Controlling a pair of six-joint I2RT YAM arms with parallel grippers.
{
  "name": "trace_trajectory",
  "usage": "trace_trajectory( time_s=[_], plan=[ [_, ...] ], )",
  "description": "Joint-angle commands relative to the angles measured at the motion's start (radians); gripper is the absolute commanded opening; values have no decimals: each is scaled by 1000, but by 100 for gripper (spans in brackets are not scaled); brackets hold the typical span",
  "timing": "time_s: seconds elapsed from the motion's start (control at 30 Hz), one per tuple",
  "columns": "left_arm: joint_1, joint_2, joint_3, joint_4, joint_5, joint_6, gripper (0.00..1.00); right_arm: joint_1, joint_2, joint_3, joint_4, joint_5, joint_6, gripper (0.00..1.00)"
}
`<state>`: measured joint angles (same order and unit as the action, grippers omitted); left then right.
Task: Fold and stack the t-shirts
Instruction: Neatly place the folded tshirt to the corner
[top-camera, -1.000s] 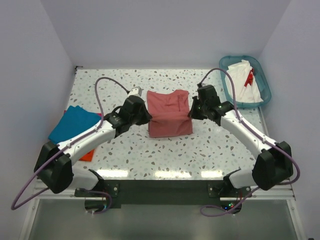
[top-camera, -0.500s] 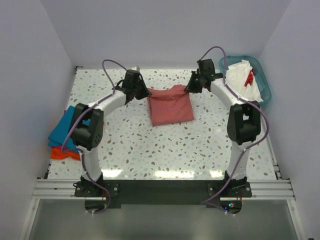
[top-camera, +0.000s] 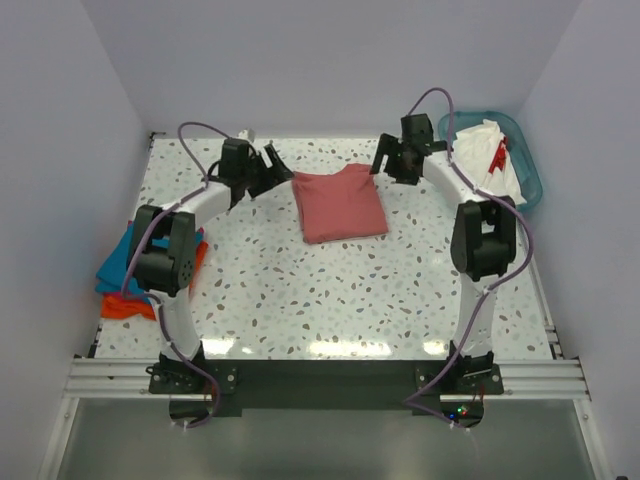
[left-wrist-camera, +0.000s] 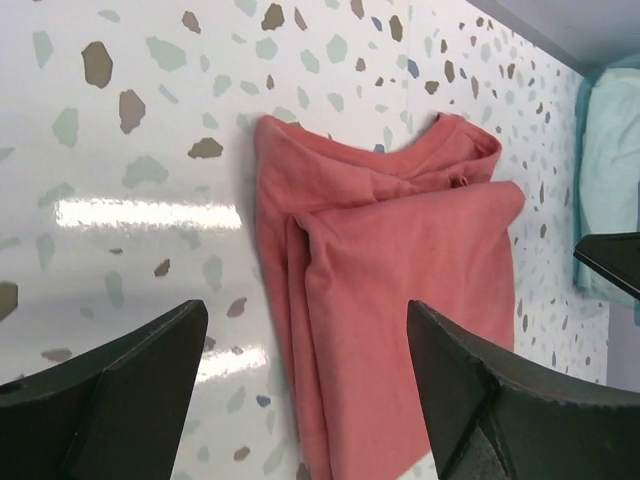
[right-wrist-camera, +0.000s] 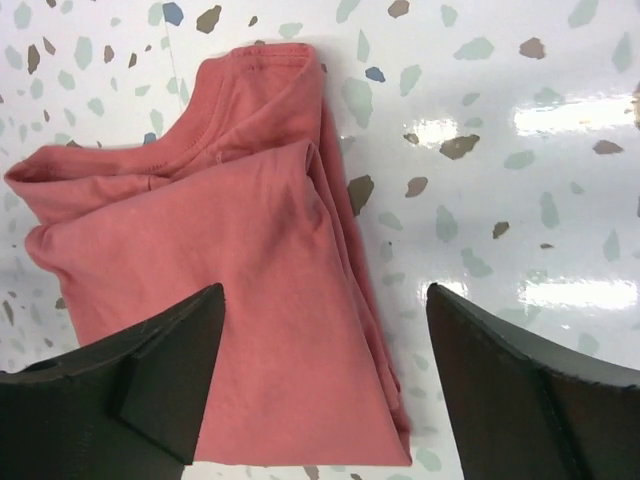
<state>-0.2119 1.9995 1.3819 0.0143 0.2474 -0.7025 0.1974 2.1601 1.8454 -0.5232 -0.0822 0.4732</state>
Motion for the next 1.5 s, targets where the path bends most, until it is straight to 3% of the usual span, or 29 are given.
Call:
trace_trajectory(
  time_s=[0.0,0.23,0.43,0.73,1.13,1.23,1.37,1.47],
  plan=[
    [-24,-108,-84,42,-5,17,84,59,-144,-96,43,122,-73,83],
    [-83,-93,-181,44,0,23,70,126,-131,-215,95,168,-126,59],
    [-121,-12,-135,3,-23,23,66,135,-36,-166,65,228,-160,47],
    [-144,80,-63,-105,-163,6,67,134,40,-114,45,254,-196,46],
    [-204,222,48,-209,-306,-72,62,109,101,-31,42,142,-202,45],
    [-221,232,63,-227,-319,-95,53,109,95,-18,35,128,-199,45],
    [-224,206,62,-229,-307,-124,25,106,77,18,9,125,-194,46],
    [-224,160,95,-259,-313,-126,4,100,29,52,-24,130,-173,56]
  ],
)
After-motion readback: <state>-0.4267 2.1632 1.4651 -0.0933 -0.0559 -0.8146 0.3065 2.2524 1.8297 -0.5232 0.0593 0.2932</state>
